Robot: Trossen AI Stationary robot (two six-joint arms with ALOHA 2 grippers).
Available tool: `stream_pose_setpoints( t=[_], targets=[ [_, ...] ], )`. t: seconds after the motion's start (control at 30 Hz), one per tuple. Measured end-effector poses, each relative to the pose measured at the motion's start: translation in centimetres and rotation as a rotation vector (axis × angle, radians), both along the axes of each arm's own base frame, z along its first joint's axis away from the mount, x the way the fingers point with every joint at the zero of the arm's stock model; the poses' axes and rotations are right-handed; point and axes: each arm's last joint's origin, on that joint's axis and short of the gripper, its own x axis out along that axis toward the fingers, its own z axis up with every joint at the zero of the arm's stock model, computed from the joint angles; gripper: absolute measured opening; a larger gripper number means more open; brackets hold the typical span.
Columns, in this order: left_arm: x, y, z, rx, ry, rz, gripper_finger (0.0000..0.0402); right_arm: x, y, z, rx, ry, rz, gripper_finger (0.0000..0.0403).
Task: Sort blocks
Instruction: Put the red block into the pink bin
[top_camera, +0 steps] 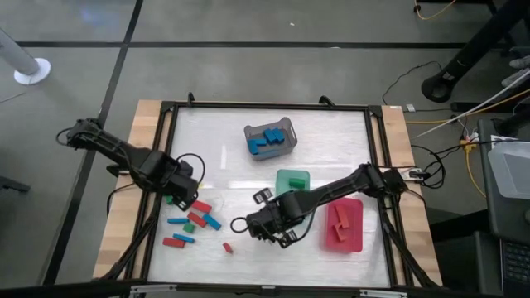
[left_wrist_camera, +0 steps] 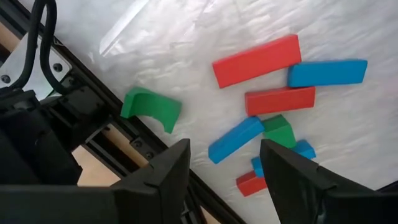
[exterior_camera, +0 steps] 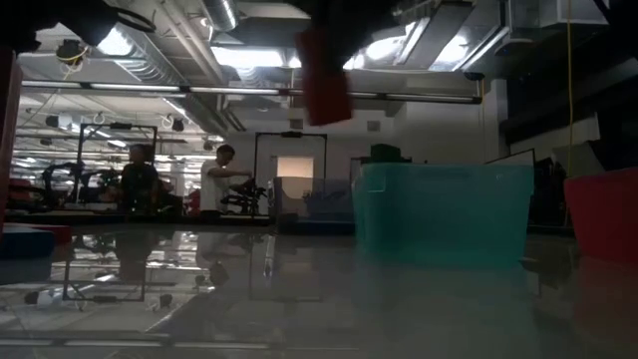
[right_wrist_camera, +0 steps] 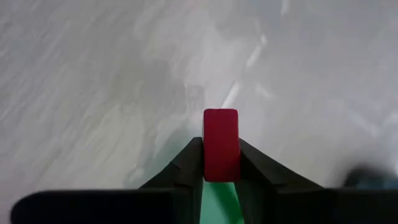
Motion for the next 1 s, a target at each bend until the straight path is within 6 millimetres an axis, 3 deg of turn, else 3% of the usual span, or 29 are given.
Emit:
stream_pose_setpoints(
  t=[0.27, 0.83, 1.0],
  targets=[
    [-0.6, -1.2, 0.0, 0.000, 0.001, 0.008, 0.0182, -3.4, 1.8, -0.2, -0.070, 0.196, -0.237, 0.0058],
    [-1.4, -2.6, 0.0, 0.020, -0.012, -0.012, 0.0182, -9.1, 10.6, -0.3, -0.090, 0.055, -0.430, 0.0069],
    [-1.5, -2.7, 0.0, 0.020, -0.013, -0.024, 0.0182, -11.6, 11.4, 1.1, -0.088, -0.010, -0.467, 0.0067]
  ],
)
